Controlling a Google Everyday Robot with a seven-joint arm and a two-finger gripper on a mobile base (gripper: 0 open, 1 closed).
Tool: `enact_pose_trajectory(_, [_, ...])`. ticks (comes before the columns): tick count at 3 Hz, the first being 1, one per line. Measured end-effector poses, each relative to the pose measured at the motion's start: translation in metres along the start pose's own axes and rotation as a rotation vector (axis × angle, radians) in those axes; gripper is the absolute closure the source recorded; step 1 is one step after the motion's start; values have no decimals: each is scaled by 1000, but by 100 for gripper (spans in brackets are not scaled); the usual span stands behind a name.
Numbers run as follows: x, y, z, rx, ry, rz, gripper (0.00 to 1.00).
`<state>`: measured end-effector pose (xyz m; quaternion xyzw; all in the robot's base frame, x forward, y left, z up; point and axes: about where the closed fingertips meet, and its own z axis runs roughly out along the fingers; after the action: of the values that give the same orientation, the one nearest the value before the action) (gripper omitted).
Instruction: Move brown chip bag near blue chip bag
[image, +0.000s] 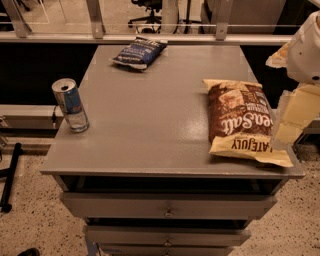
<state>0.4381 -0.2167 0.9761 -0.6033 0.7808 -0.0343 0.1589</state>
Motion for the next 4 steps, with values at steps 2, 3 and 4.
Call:
enact_pose_trajectory(2, [5,-8,1,5,-56,-1,0])
enact_pose_trajectory(3, [18,-29,19,40,-85,56,0])
enact_pose_trajectory(4, [31,-54,46,109,-76,149,0])
